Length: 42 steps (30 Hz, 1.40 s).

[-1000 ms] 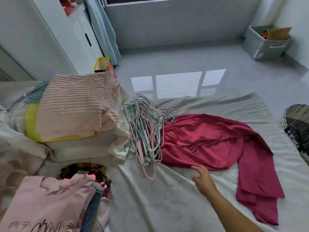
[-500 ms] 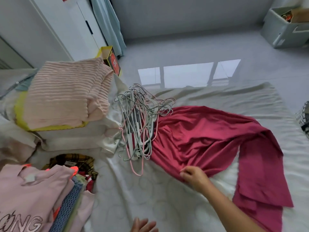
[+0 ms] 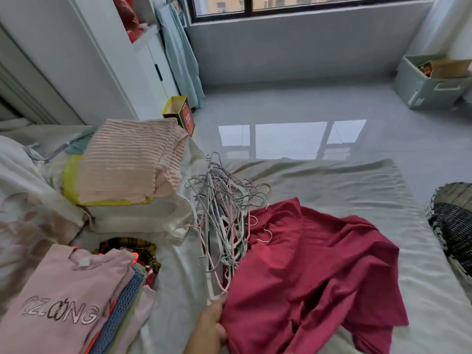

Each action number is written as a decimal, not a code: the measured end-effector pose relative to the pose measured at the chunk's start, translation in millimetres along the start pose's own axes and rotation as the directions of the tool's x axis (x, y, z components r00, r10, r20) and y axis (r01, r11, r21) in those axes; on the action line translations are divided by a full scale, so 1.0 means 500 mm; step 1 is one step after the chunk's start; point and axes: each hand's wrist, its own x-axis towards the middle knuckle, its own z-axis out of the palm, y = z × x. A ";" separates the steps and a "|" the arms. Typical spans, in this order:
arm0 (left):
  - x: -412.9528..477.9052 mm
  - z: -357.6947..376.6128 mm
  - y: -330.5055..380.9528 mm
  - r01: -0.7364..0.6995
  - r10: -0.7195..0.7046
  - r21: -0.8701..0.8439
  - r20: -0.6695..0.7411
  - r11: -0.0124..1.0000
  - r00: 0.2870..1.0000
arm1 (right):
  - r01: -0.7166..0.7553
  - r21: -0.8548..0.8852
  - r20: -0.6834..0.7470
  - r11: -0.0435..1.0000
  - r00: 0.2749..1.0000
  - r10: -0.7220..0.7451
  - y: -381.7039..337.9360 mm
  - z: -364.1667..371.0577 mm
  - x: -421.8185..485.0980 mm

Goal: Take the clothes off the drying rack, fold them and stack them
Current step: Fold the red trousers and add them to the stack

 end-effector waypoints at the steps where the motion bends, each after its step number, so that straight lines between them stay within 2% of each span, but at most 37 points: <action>1: -0.003 -0.010 0.017 -0.016 0.016 0.005 0.010 1.000 1.000 | -0.209 -0.020 -0.030 0.978 0.978 0.208 -0.022 0.033 -0.006; 2: 0.001 -0.016 0.036 -0.022 0.023 0.034 -0.029 0.999 0.999 | -0.386 -0.219 -0.213 0.896 0.915 0.342 -0.025 0.050 -0.015; 3: 0.004 -0.027 0.057 -0.041 0.047 0.059 -0.086 0.997 0.995 | -0.624 0.014 -0.283 0.781 0.747 0.602 -0.009 0.052 -0.028; 4: 0.014 -0.038 0.069 -0.074 0.086 0.095 -0.131 0.993 0.988 | -0.717 0.090 -0.434 0.691 0.596 0.675 -0.006 0.086 -0.049; 5: 0.019 -0.044 0.067 -0.091 0.113 0.136 -0.165 0.986 0.980 | -0.783 0.100 -0.505 0.614 0.491 0.709 -0.001 0.112 -0.065; 7: 0.022 -0.045 0.036 -0.084 0.106 0.159 -0.136 0.984 0.985 | -0.853 0.235 -0.536 0.465 0.285 0.795 0.000 0.111 -0.064; 9: 0.027 -0.054 -0.002 -0.033 0.054 0.167 -0.122 0.985 0.991 | -0.871 0.354 -0.600 0.341 0.068 0.797 0.029 0.102 -0.076; 11: 0.045 -0.091 -0.025 -0.031 0.056 0.133 -0.193 0.991 0.980 | -0.860 0.456 -0.646 0.228 -0.144 0.749 0.075 0.085 -0.109; 12: 0.063 -0.119 -0.032 -0.067 0.106 0.155 -0.256 0.986 0.961 | -0.885 0.437 -0.693 0.157 -0.221 0.687 0.092 0.081 -0.121; 13: 0.079 -0.149 -0.034 -0.086 0.153 0.205 -0.343 0.975 0.927 | -0.903 0.409 -0.748 0.127 -0.253 0.614 0.111 0.079 -0.128; 15: 0.125 -0.204 -0.037 -0.074 0.258 0.373 -0.470 0.925 0.844 | -0.921 0.309 -0.889 0.238 -0.191 0.415 0.153 0.069 -0.112; 17: 0.160 -0.233 -0.025 -0.080 0.336 0.479 -0.476 0.874 0.813 | -0.935 0.170 -0.966 0.310 -0.096 0.240 0.198 0.059 -0.076; 21: 0.276 -0.272 0.008 -0.150 0.286 0.400 -0.308 0.904 0.907 | -0.965 -0.170 -0.940 0.200 0.219 0.261 0.287 0.044 0.016; 22: 0.331 -0.288 0.012 -0.170 0.299 0.404 -0.283 0.899 0.911 | -0.965 -0.214 -0.915 0.149 0.251 0.314 0.313 0.042 0.029; 24: 0.409 -0.302 0.034 -0.233 0.323 0.359 -0.217 0.904 0.921 | -0.976 -0.215 -0.872 0.041 0.211 0.441 0.373 0.044 0.027; 26: 0.371 -0.247 0.081 -0.237 0.292 0.283 -0.172 0.929 0.941 | -0.982 -0.171 -0.862 -0.077 0.111 0.495 0.425 0.055 -0.013; 27: 0.369 -0.235 0.094 -0.232 0.274 0.230 -0.167 0.945 0.947 | -0.974 -0.183 -0.868 -0.133 0.096 0.488 0.443 0.061 -0.039; 28: 0.369 -0.226 0.106 -0.240 0.267 0.181 -0.145 0.954 0.953 | -0.960 -0.223 -0.879 -0.172 0.121 0.461 0.457 0.068 -0.064; 31: 0.373 -0.223 0.140 -0.255 0.296 0.261 -0.135 0.931 0.946 | -0.945 -0.280 -0.897 -0.171 0.194 0.397 0.473 0.082 -0.118; 35: 0.357 -0.226 0.197 -0.350 0.442 0.498 -0.076 0.794 0.894 | -0.961 -0.262 -0.929 -0.088 0.226 0.292 0.469 0.081 -0.144; 39: 0.294 -0.196 0.217 -0.388 0.500 0.595 -0.026 0.703 0.866 | -0.969 -0.235 -0.951 -0.078 0.213 0.223 0.474 0.087 -0.151; 42: 0.262 -0.161 0.202 -0.388 0.464 0.586 0.023 0.711 0.885 | -0.982 -0.187 -0.966 -0.030 0.178 0.185 0.480 0.099 -0.123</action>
